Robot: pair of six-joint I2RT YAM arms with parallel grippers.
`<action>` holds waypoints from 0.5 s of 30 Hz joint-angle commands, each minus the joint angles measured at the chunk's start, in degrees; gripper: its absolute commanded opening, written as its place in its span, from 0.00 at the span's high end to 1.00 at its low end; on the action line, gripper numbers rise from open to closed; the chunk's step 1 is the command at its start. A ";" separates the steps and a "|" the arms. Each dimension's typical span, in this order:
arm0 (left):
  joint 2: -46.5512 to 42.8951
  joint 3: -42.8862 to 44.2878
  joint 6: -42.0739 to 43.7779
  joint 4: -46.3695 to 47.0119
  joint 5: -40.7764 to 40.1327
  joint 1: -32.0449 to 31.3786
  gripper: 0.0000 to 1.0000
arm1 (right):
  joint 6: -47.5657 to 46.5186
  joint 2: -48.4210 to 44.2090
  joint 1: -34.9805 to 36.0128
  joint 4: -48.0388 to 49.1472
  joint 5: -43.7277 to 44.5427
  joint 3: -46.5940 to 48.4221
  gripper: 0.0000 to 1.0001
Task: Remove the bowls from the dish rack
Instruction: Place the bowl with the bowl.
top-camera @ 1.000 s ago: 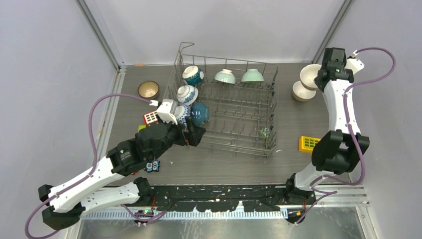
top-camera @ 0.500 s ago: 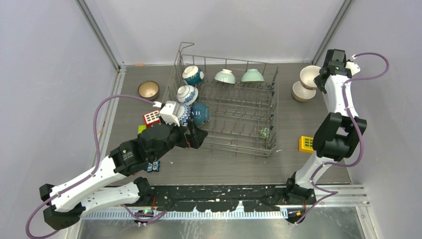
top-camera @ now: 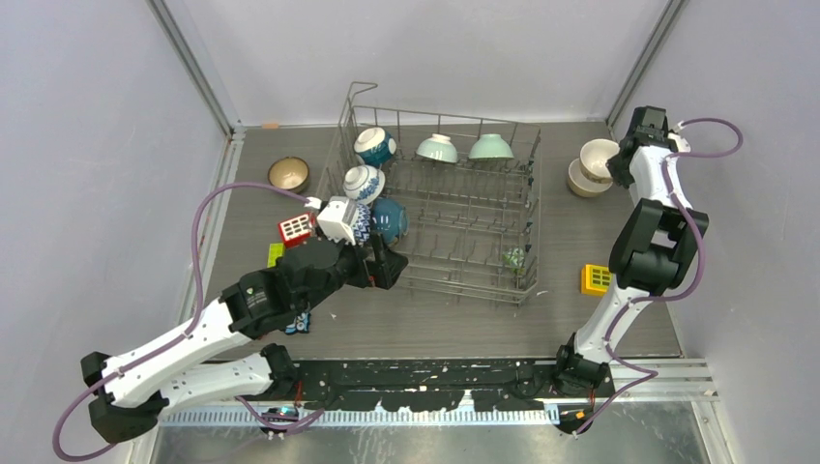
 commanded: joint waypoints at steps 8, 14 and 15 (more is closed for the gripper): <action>2.18 0.11 -1.33 3.41 -0.44 0.09 0.00 | 2.64 1.88 -0.51 7.14 -2.07 3.59 0.99; 2.79 0.09 -1.45 3.59 -0.75 0.09 0.00 | 2.77 2.91 -0.51 7.11 -2.31 3.56 0.99; 2.81 0.13 -1.50 3.53 -0.73 0.09 0.00 | 2.81 3.05 -0.52 7.14 -2.48 3.54 0.99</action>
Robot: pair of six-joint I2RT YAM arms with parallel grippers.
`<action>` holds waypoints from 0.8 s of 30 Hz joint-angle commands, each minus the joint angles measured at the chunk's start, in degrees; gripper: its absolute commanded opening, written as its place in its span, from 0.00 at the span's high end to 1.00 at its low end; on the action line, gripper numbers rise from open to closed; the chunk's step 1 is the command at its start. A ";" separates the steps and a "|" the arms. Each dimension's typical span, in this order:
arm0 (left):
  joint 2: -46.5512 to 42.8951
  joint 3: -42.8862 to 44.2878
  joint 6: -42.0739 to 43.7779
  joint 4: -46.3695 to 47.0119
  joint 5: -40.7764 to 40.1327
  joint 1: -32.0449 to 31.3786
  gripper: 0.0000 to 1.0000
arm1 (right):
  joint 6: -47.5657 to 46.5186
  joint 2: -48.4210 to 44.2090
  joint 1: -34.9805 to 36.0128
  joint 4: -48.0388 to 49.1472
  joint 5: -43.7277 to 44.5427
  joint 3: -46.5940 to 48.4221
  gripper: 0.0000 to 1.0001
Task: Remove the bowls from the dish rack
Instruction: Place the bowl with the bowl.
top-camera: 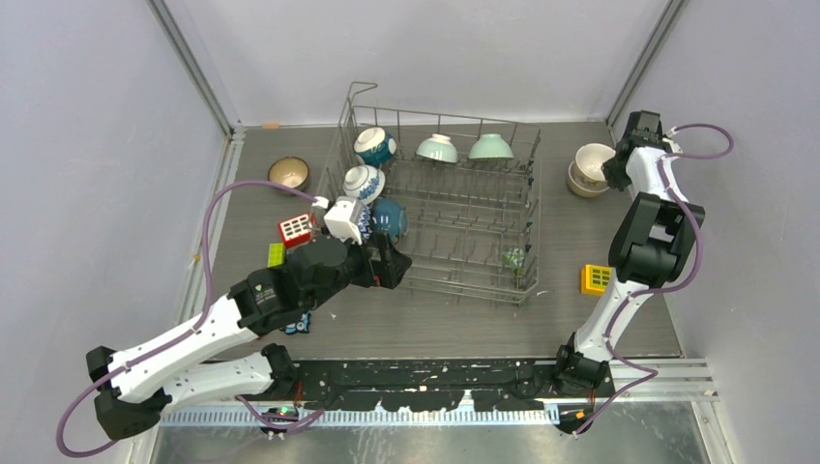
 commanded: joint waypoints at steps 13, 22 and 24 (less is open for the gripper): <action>0.33 -0.14 -1.15 2.93 -0.95 0.09 0.00 | 2.27 0.48 -0.24 4.35 -1.66 3.63 0.99; 0.69 -0.34 -1.32 2.84 -1.07 0.09 0.00 | 1.88 1.18 -0.19 3.36 -1.56 3.78 0.91; 0.68 -0.43 -1.32 2.86 -1.13 0.09 0.00 | 1.74 1.29 -0.18 3.37 -1.58 3.81 0.89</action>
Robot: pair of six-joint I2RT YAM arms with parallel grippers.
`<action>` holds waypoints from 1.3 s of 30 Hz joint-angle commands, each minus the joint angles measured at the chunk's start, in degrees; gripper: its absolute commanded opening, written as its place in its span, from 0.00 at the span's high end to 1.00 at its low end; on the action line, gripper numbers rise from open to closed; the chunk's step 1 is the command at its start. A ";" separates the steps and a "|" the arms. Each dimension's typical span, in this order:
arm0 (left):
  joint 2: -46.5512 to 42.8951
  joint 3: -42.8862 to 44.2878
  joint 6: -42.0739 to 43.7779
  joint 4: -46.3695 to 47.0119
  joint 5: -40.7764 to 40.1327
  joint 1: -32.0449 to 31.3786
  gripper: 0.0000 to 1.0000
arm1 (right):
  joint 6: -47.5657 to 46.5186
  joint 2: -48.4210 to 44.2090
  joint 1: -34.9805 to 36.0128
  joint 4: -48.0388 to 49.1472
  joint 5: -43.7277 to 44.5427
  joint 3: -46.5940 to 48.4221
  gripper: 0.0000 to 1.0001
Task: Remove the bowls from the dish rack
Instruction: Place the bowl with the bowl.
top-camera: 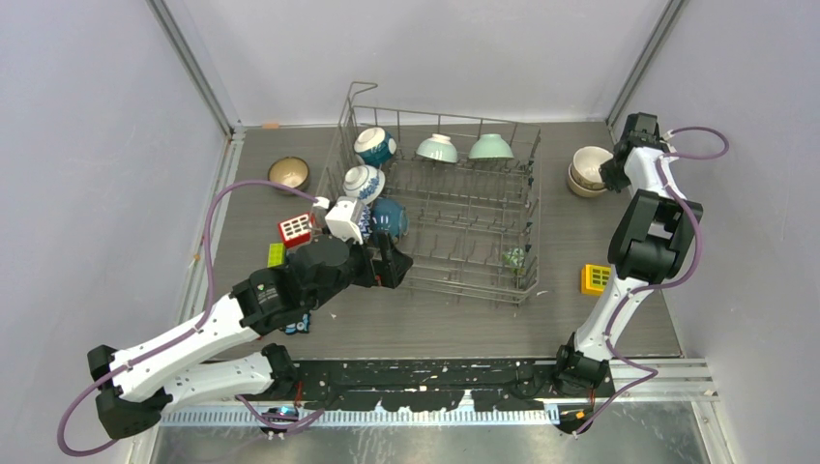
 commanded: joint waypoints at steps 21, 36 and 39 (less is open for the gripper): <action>-0.25 -0.68 -0.78 2.48 -0.76 0.09 0.00 | 0.56 -1.72 -0.18 1.90 -0.33 3.44 0.64; -3.89 -2.43 -1.22 2.41 -0.32 0.09 0.00 | -0.93 -6.64 -0.22 -0.45 1.32 0.34 0.53; -3.87 -2.39 -1.22 2.36 -0.23 0.09 0.00 | -1.15 -6.93 -0.27 -0.47 1.38 0.17 0.58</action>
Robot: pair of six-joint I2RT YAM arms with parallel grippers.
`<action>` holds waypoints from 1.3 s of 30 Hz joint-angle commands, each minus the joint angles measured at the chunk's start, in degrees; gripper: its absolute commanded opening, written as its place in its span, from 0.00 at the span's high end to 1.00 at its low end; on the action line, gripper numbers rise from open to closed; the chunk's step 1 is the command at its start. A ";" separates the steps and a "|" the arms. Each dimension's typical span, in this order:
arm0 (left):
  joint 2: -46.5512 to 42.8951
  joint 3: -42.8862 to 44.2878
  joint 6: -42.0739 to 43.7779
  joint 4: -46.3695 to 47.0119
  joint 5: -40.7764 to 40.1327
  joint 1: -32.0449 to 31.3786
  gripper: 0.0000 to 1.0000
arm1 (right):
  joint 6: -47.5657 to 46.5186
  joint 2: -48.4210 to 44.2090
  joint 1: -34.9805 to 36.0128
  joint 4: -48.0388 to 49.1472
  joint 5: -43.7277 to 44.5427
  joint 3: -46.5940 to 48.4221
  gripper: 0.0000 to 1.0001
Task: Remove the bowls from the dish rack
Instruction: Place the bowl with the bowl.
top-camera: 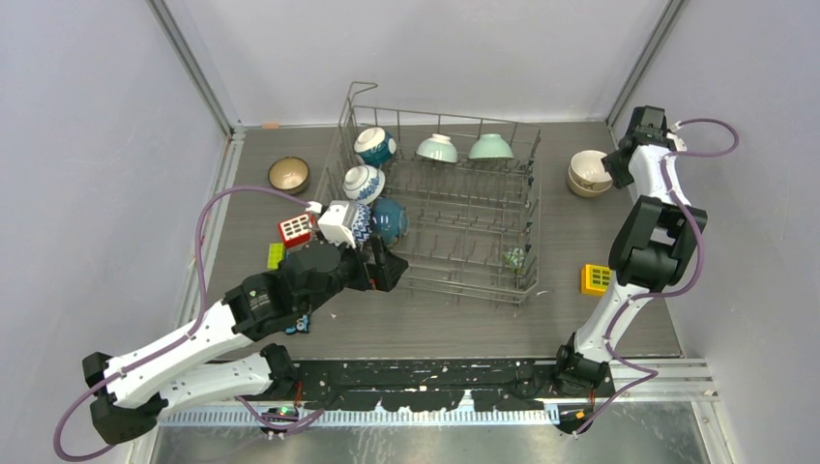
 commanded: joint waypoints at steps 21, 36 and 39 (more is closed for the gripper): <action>-0.01 0.25 -1.00 1.52 0.04 0.09 0.00 | -1.39 -1.66 -0.68 0.11 -0.18 -0.88 0.72; 0.68 0.08 -1.09 1.57 -0.40 0.09 0.00 | -1.75 -0.07 -0.71 1.02 -0.55 -1.26 0.75; 0.88 0.03 -1.09 1.60 -0.49 0.10 0.00 | -1.83 0.26 -0.72 1.17 -0.55 -1.48 0.76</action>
